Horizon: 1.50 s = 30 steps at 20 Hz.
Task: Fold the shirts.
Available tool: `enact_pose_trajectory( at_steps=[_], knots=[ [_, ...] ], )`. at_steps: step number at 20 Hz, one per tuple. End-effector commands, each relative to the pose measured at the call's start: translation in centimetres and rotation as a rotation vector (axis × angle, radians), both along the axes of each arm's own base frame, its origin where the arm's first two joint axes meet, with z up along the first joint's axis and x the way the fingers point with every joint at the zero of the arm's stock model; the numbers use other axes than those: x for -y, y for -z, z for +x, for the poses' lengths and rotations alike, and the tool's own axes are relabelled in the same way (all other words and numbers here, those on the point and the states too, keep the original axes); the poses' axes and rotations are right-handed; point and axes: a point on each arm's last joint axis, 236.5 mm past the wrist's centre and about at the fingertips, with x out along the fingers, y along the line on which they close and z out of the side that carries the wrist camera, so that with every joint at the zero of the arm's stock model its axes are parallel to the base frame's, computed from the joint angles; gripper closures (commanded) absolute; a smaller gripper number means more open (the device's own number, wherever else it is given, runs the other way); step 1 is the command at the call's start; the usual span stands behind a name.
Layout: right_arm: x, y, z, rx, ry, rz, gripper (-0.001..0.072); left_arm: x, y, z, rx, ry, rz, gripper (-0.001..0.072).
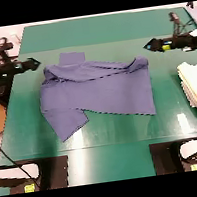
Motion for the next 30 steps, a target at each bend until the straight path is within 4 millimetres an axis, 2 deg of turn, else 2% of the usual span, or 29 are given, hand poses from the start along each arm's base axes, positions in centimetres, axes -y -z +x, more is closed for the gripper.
enact_pose_trajectory(
  at_steps=[1,2,3,7,9,11,13,16,21,26,28,30],
  knots=[
    [3.2,-2.9,-3.1,0.007,0.089,0.016,0.0123,-6.2,-1.4,-4.2,-0.094,-0.085,-0.074,0.0035],
    [3.6,-2.9,-4.3,-0.008,0.113,0.030,0.0123,-7.1,-0.7,-5.9,-0.141,-0.098,-0.113,0.0036],
    [3.7,-2.6,-5.8,-0.034,0.136,0.049,0.0123,-7.1,0.5,-8.0,-0.206,-0.085,-0.153,0.0035],
    [0.8,0.0,-12.6,-0.164,0.145,0.120,0.0123,-3.5,6.6,-16.8,-0.437,-0.042,-0.309,0.0035],
    [-0.3,0.7,-15.3,-0.182,0.149,0.127,0.0123,-3.3,8.1,-19.6,-0.455,-0.112,-0.333,0.0036],
    [-0.8,0.7,-17.0,-0.175,0.168,0.128,0.0123,-1.9,9.6,-21.9,-0.501,-0.121,-0.367,0.0036],
    [-1.1,0.4,-18.3,-0.156,0.194,0.127,0.0124,-0.2,11.3,-22.6,-0.529,-0.131,-0.416,0.0037],
    [-0.5,0.1,-19.0,-0.120,0.284,0.133,0.0123,1.3,14.0,-23.1,-0.564,-0.134,-0.356,0.0037],
    [-0.4,0.5,-19.7,-0.110,0.300,0.120,0.0124,1.9,15.0,-23.4,-0.586,-0.170,-0.378,0.0037],
    [-0.6,0.6,-19.9,-0.119,0.293,0.124,0.0124,2.7,15.6,-22.7,-0.595,-0.171,-0.455,0.0040],
    [-0.6,0.7,-19.9,-0.120,0.291,0.125,0.0124,3.0,15.5,-22.5,-0.584,-0.155,-0.465,0.0181],
    [-0.7,0.7,-20.0,-0.124,0.288,0.126,0.0125,3.3,15.6,-22.9,-0.591,-0.128,-0.459,0.0180]
  ],
)
